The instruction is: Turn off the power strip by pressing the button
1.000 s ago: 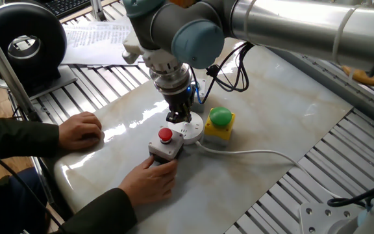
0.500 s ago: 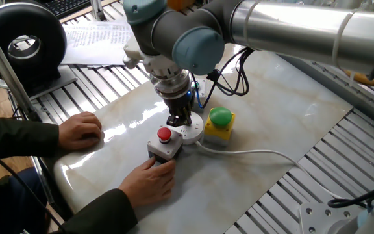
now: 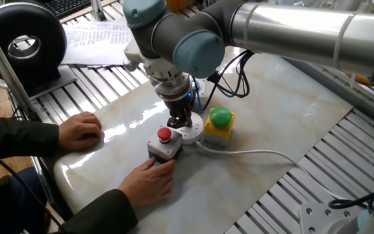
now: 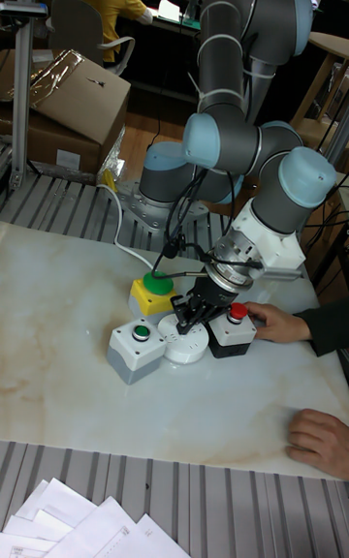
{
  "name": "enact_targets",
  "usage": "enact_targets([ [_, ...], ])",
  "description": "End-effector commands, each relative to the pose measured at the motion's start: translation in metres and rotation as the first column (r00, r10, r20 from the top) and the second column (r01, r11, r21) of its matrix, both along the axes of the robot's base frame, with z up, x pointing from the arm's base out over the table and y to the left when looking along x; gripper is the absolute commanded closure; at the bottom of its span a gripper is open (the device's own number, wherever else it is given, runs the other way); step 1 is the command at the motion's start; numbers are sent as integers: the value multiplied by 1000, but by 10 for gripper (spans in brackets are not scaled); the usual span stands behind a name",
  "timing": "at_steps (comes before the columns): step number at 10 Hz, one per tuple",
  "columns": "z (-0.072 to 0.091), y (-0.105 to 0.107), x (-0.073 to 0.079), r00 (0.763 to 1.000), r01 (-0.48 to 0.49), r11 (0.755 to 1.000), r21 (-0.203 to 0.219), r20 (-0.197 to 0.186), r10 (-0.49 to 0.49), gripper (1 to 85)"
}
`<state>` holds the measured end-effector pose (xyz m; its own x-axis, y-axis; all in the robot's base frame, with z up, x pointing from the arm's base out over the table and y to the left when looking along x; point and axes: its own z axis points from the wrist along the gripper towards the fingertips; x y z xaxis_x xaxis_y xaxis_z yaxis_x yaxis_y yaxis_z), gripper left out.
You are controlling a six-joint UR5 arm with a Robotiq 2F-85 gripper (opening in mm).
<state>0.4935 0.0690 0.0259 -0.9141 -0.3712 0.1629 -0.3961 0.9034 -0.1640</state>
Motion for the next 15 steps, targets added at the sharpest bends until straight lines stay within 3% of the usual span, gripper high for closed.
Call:
enact_targets([
  [1,-2,6,1,1000,12,1000,9,1,-12,847],
  [2,2,5,2,1000,9,1000,-1,0,-9,847],
  [4,41,4,3,1000,-2,999,-45,-24,0,847],
  [7,75,2,5,1000,8,1000,-23,-23,-8,847],
  [10,109,11,35,984,155,983,100,69,-162,847],
  [13,144,-2,76,970,125,981,148,190,-152,847],
  [15,157,-12,85,964,124,983,134,218,-152,847],
])
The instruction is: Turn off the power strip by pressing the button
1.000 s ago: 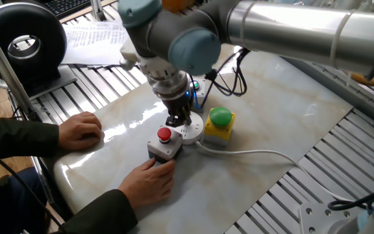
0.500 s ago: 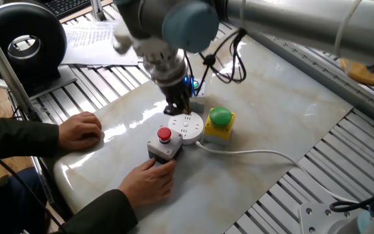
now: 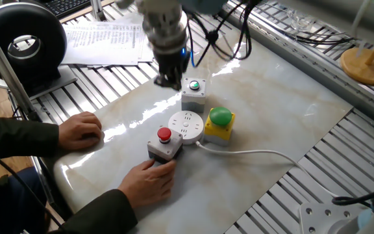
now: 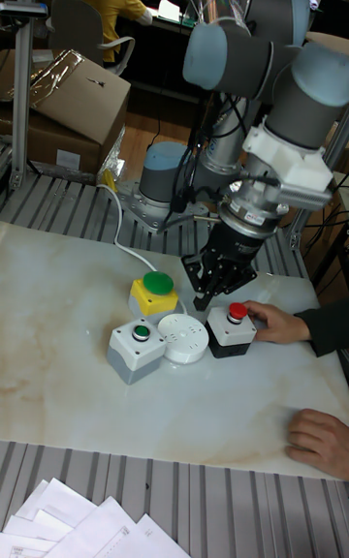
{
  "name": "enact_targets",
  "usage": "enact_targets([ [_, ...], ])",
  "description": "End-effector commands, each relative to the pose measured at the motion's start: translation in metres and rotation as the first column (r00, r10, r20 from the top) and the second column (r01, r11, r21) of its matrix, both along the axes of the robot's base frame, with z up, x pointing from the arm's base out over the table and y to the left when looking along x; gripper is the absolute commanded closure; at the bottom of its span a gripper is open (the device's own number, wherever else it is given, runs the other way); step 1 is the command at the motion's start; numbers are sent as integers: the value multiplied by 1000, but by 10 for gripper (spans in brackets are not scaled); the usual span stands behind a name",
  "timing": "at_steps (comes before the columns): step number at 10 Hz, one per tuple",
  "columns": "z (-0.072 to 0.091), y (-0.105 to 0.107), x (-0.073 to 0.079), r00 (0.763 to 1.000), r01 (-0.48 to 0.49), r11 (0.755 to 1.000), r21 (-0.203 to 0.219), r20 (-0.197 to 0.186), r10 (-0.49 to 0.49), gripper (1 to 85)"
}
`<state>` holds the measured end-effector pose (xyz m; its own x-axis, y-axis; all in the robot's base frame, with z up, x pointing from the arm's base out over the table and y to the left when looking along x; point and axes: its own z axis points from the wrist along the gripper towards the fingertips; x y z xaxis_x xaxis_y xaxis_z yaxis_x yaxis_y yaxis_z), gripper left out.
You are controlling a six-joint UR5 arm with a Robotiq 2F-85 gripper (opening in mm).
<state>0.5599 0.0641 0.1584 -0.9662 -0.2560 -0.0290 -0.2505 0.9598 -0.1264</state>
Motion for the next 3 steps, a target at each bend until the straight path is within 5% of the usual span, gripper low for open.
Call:
enact_targets([
  [1,25,-10,24,997,6,1000,18,73,-7,847],
  [3,27,-14,28,996,-2,1000,-1,86,2,847],
])
